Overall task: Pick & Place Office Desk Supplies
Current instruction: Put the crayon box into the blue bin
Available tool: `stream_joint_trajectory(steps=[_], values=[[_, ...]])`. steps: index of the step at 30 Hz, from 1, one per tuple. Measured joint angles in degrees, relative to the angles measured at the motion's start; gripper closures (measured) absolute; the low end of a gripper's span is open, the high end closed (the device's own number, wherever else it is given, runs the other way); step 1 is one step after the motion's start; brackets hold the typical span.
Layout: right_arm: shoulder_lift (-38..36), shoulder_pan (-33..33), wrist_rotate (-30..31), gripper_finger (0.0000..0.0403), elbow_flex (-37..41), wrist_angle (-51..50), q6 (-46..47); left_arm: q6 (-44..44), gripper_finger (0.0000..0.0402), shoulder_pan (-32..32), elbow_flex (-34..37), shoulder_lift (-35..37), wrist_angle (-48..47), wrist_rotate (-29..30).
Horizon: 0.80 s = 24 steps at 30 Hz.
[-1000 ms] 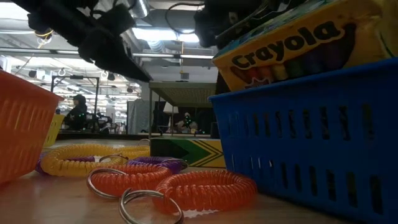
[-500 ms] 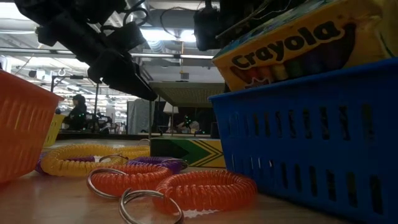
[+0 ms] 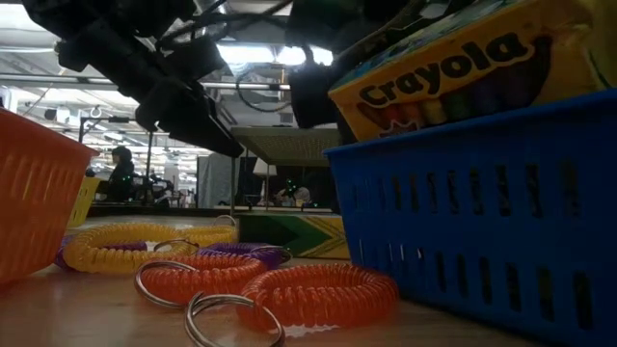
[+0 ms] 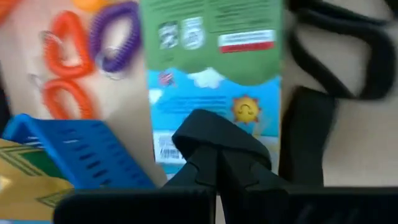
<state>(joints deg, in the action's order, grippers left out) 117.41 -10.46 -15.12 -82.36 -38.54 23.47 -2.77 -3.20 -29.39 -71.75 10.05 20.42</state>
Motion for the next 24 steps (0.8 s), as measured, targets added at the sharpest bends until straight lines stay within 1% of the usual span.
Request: stream_joint_trajectory(steps=[3, 5, 7, 12, 14, 17, 21, 24], values=[[-0.4, 1.2, 7.2, 0.0402, -0.2, -3.1, 3.1, 0.0, 0.0258, 0.0, 0.0, 0.0, 0.0, 0.2], [-1.3, 2.2, 10.6, 0.0402, -0.2, -5.5, 4.2, -0.2, 0.0258, 0.0, 0.0, 0.0, 0.0, 0.6], [-2.6, 3.3, 15.6, 0.0402, 0.0, -7.6, 4.3, -0.2, 0.0258, 0.0, 0.0, 0.0, 0.0, 0.8], [-6.7, 5.2, 24.5, 0.0402, 0.0, -10.6, 7.4, -0.4, 0.0258, 0.0, 0.0, 0.0, 0.0, 1.0], [-7.0, 5.7, 26.5, 0.0403, 0.0, -13.7, 8.0, -0.4, 0.0258, 0.0, 0.0, 0.0, 0.0, 1.0], [-7.4, 6.3, 26.0, 0.0403, 0.1, -15.9, 8.0, -0.4, 0.0258, 0.0, 0.0, 0.0, -0.1, 1.1], [-7.6, 5.7, 21.2, 0.0403, 0.1, -15.2, 7.4, -0.4, 0.0258, 0.0, 0.0, 0.0, -0.1, 1.1], [-7.6, 5.0, 19.9, 0.0403, 0.1, -14.0, 7.1, -0.4, 0.0258, 0.0, 0.0, 0.0, -0.1, 1.1]])
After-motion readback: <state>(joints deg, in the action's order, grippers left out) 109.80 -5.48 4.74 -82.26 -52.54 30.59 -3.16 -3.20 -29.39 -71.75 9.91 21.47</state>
